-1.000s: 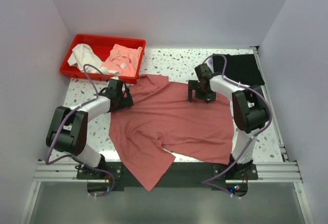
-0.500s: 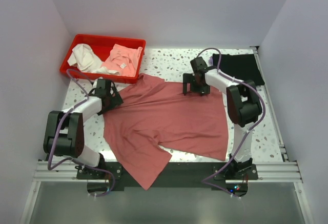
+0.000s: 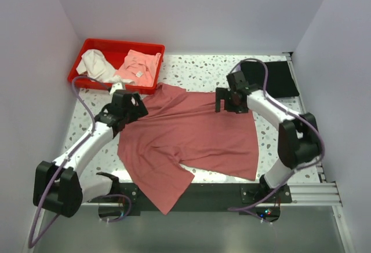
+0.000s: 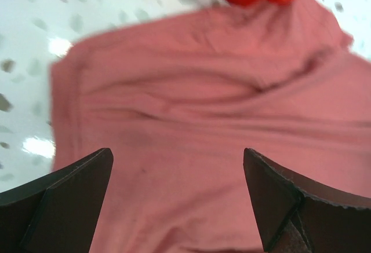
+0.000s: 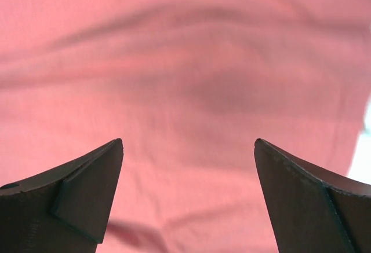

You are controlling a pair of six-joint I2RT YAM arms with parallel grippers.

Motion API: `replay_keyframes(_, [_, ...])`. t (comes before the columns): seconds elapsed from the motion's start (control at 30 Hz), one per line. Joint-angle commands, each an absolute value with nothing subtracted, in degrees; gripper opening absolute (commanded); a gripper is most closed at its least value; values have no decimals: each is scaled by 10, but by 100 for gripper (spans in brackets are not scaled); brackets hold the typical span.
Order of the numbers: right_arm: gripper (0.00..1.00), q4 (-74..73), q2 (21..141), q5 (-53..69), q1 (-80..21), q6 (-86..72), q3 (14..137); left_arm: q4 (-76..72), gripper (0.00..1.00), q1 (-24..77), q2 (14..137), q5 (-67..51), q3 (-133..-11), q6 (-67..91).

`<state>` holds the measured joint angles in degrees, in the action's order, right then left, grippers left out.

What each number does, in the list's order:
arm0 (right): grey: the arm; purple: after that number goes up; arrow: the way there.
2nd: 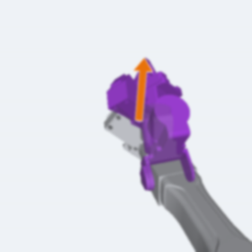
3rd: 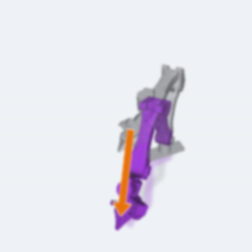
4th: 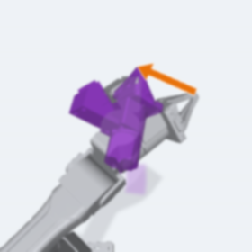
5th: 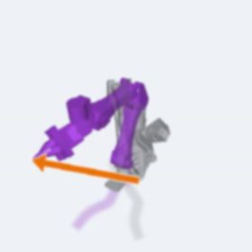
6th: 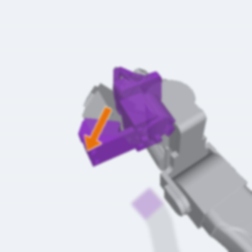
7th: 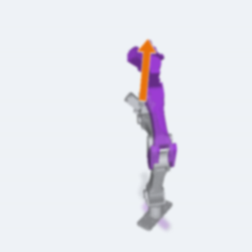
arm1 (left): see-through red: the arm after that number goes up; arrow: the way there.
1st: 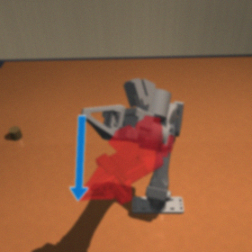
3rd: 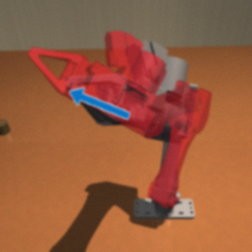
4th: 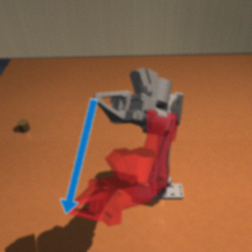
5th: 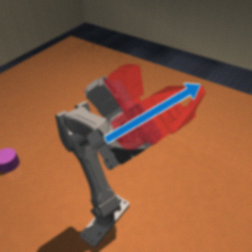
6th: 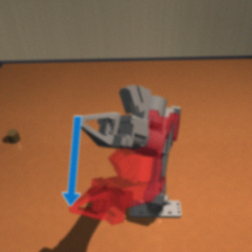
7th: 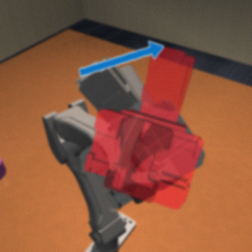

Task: Fold and stack the t-shirts
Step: Fold the tshirt

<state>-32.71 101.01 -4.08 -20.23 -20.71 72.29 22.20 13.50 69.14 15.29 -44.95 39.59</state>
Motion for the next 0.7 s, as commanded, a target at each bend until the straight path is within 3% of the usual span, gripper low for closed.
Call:
replay_keyframes(0.0, [99, -330, 893, -59, -202, -238, 616, 239, 100, 183, 656, 107, -395, 429])
replay_keyframes(0.27, [99, -316, 814, -29, -202, -256, 474, 192, 100, 259, 664, 56, -315, 444])
replay_keyframes(0.67, [99, -267, 1020, -57, -155, -263, 598, 159, 100, 193, 903, 115, -413, 393])
